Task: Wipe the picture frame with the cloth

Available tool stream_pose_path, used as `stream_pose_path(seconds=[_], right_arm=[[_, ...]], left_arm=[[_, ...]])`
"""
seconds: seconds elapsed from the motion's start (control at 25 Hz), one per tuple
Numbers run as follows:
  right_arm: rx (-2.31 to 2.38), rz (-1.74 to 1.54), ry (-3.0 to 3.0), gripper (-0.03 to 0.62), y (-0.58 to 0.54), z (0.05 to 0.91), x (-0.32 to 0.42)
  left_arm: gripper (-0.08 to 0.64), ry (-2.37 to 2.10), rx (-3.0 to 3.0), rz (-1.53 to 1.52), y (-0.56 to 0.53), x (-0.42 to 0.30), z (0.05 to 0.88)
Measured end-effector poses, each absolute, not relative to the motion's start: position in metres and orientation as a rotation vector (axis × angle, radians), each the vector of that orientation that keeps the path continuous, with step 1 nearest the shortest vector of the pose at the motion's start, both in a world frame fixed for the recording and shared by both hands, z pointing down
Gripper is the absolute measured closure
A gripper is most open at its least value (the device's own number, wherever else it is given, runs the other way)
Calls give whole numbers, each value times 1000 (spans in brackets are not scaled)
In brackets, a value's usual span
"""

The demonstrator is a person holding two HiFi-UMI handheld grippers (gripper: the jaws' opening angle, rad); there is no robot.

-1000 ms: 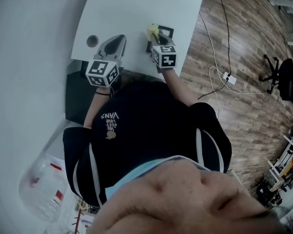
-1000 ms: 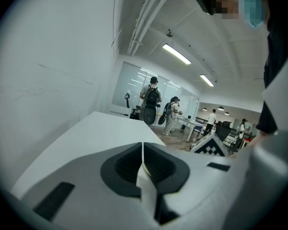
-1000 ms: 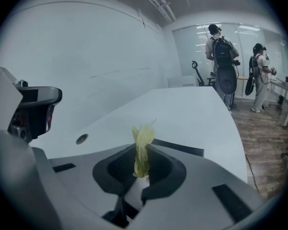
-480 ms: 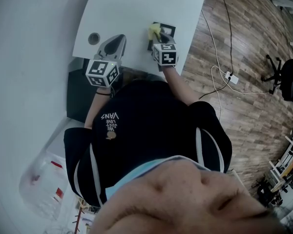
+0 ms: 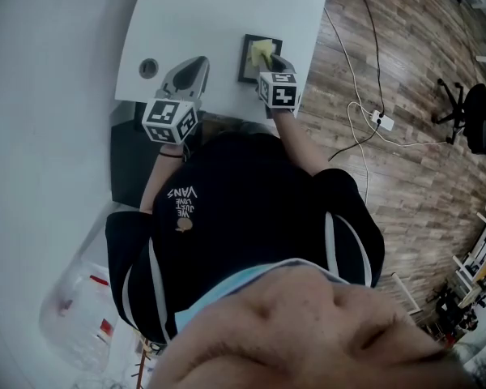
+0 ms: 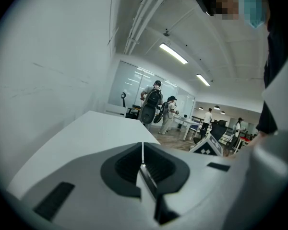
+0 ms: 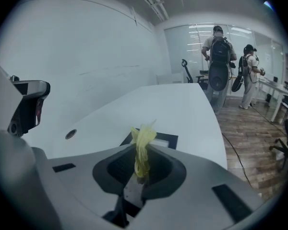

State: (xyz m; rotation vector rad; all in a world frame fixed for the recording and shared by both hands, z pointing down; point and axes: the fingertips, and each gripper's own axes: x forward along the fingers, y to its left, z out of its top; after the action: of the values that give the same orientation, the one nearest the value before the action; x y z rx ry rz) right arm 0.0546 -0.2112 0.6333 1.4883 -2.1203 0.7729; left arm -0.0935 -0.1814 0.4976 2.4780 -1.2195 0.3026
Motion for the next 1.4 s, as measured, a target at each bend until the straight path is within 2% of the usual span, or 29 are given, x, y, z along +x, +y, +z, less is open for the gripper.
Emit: stream_pose_path(seconds=[0.88,1.4], right_arm=[[1670,789,-1983,546,-192,631,127],[1626,782,-2058,546,-197,620,103]], left_arm=[[541,-1094,2536,297,-184,-61,499],[541,-1137,2524,286,-178,-69,495]])
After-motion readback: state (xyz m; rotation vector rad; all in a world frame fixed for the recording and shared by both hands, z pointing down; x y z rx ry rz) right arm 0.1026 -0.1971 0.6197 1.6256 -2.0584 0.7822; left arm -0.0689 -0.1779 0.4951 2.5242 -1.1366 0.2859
